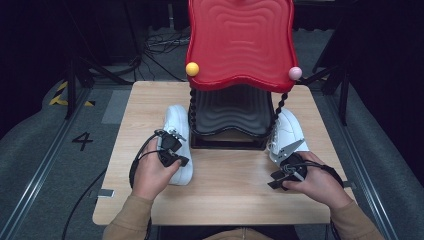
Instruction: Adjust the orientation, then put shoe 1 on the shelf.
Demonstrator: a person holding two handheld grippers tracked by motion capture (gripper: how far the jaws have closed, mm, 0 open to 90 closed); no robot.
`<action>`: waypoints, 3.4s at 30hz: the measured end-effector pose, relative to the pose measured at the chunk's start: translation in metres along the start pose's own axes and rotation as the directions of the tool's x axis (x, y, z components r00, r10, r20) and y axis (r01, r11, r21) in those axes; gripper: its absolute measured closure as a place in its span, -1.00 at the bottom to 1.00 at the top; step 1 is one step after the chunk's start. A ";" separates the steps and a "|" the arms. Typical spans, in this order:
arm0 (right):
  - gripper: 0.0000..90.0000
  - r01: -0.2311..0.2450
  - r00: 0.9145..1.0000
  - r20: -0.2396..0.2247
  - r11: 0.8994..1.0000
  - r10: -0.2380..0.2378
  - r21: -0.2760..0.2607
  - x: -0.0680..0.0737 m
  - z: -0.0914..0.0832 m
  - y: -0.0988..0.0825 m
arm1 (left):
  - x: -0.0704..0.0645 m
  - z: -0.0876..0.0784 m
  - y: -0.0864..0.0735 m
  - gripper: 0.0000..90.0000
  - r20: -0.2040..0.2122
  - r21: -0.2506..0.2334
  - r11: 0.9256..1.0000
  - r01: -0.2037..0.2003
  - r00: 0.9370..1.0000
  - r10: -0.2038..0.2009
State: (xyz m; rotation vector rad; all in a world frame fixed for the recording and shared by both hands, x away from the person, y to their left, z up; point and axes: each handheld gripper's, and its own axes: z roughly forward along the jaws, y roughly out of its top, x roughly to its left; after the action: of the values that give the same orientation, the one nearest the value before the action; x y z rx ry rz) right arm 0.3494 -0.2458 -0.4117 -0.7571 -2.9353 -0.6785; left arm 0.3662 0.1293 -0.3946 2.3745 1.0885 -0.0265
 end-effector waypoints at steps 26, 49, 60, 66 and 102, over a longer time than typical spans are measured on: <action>0.37 -0.015 1.000 0.006 1.000 0.015 0.007 0.000 -0.001 -0.008 | -0.007 0.051 0.030 1.00 -0.140 0.108 0.994 -0.025 0.989 0.040; 0.35 -0.013 1.000 0.002 1.000 0.013 0.015 0.001 0.003 -0.007 | -0.021 -0.023 0.023 0.21 -0.099 0.049 0.996 -0.081 0.991 0.085; 0.33 -0.013 1.000 -0.004 1.000 0.013 0.020 0.000 0.005 -0.007 | -0.005 0.003 0.016 -0.05 -0.079 0.175 0.984 -0.033 0.996 0.047; 0.33 -0.017 1.000 -0.005 1.000 0.017 0.020 -0.001 0.005 -0.008 | 0.000 0.023 0.012 0.04 -0.040 0.227 0.974 -0.025 0.999 0.035; 0.32 -0.020 1.000 -0.003 0.999 0.020 0.025 -0.003 0.006 -0.008 | 0.014 0.002 0.016 0.75 -0.092 0.220 0.976 -0.001 0.995 0.022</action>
State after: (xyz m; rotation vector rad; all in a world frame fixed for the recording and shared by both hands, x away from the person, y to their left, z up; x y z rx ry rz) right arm 0.3484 -0.2511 -0.4206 -0.7816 -2.9230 -0.6394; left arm 0.3877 0.1294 -0.3924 2.6024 1.1687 -0.0324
